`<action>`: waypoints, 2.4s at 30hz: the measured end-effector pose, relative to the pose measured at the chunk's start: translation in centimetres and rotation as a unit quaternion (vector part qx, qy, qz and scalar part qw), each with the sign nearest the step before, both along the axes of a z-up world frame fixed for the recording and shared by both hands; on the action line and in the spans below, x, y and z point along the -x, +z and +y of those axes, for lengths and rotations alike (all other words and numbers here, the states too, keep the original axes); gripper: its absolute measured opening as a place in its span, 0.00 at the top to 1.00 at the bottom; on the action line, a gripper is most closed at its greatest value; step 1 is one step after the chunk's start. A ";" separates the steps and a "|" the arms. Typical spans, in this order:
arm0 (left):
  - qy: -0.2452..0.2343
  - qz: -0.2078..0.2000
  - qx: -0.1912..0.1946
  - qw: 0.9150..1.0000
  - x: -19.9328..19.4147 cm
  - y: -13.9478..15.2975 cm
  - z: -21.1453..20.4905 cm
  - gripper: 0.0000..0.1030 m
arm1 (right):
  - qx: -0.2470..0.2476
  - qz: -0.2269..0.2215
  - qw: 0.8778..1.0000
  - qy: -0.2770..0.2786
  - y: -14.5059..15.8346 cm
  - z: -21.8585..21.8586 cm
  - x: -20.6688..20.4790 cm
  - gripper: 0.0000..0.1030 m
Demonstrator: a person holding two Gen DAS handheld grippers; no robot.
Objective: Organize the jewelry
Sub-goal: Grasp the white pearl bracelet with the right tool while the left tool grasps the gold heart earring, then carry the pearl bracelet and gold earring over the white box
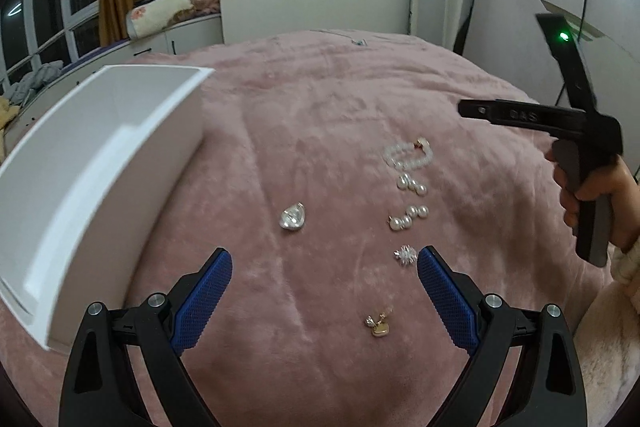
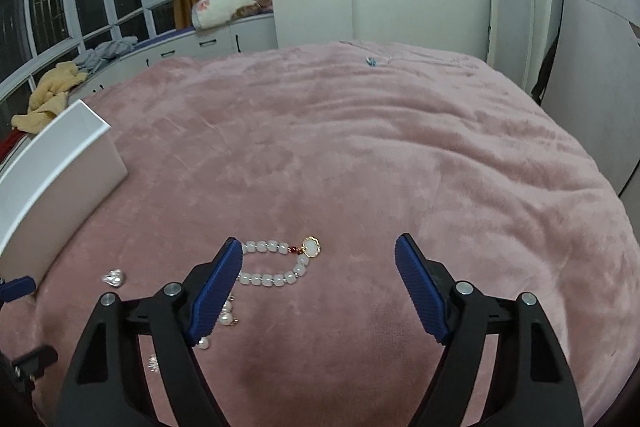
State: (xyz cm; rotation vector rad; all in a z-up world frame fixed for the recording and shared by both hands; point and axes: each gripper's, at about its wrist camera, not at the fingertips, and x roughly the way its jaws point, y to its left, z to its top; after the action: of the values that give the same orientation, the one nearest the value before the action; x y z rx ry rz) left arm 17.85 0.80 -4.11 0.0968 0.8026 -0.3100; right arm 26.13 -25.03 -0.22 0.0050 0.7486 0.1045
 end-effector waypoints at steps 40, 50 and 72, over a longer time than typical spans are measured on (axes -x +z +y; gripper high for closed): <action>-0.086 0.097 -0.030 0.991 -0.7 -7.1 -2.8 0.18 | 0.007 0.078 0.996 0.043 -7.8 2.4 -3.7 0.78; -0.070 0.097 -0.020 0.993 -1.1 -7.0 -2.1 0.48 | -0.017 0.082 0.996 0.039 -7.5 1.8 -2.9 0.88; -0.094 0.108 0.013 0.990 0.9 -5.6 -1.9 0.80 | -0.029 0.055 0.997 0.038 -3.5 0.1 0.6 0.90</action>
State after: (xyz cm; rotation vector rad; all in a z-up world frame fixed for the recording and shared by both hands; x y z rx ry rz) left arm 16.90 -1.12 -9.69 0.1159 1.0072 -0.5150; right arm 25.51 -24.90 -3.74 0.0387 0.8563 0.2005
